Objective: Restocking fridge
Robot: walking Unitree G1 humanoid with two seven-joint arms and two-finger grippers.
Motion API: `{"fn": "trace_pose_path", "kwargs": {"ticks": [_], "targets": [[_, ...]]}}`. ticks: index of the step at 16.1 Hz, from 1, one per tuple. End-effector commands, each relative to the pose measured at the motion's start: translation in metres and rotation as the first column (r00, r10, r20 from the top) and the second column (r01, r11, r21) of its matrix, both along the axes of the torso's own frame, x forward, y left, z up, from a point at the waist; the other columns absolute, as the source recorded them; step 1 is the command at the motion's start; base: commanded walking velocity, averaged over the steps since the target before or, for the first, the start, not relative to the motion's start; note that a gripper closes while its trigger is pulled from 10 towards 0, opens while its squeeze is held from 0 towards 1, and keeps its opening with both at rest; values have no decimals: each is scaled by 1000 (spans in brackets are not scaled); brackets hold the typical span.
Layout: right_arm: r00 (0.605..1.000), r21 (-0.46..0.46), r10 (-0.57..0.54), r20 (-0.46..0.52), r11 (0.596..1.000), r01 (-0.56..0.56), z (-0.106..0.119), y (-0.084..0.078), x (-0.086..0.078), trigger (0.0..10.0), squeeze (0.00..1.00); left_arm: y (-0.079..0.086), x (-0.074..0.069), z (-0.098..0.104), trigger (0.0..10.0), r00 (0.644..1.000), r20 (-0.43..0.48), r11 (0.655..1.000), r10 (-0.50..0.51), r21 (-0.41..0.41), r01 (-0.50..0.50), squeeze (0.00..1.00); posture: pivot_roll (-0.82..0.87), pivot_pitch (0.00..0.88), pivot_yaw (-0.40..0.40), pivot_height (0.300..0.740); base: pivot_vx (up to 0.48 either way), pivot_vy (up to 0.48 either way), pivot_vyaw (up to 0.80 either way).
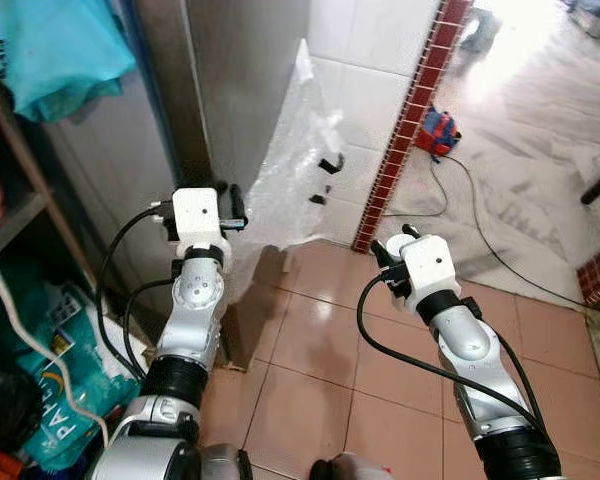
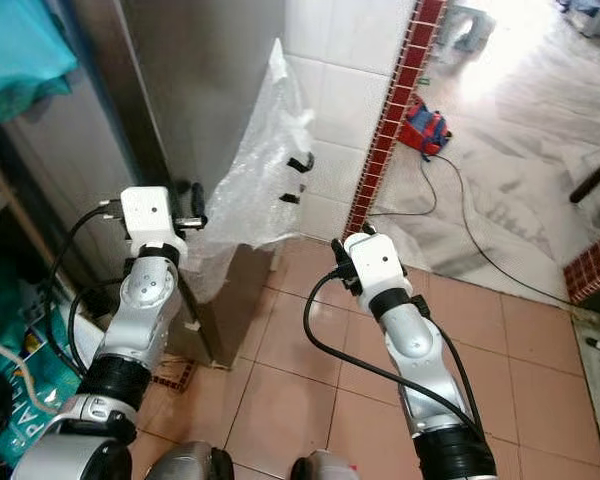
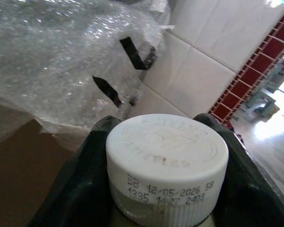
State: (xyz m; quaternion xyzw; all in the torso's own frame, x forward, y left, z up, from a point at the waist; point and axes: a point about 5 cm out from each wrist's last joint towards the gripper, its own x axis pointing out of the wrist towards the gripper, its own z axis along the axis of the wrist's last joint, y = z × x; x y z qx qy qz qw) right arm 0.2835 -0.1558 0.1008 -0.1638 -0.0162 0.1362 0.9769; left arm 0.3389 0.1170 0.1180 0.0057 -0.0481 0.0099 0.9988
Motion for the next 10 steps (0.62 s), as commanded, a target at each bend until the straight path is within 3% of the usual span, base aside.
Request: {"fn": "trace_pose_path", "kwargs": {"ticks": [1,4,6,10], "targets": [[999,3,22,43,1000,-22,11,3,1,10000,0,-19,0,-8,10000,992,-55,994,-109,0,110,0,-14,33,-77,740,0,0,0],[999,4,24,36,1000,-24,10,4,0,10000,0,-37,-4,-15,10000,972,-83,976,-218,-5,219,0,-15,29,-73,740,0,0,0],[999,4,27,37,1000,-27,10,4,1,10000,0,-54,-9,-19,10000,939,-100,944,-330,-1,331,0,-14,27,-72,740,0,0,0],[999,5,31,40,1000,-31,9,7,3,10000,0,-72,-12,-20,10000,903,-107,908,-416,8,419,0,-6,18,-67,740,0,0,0]]}}
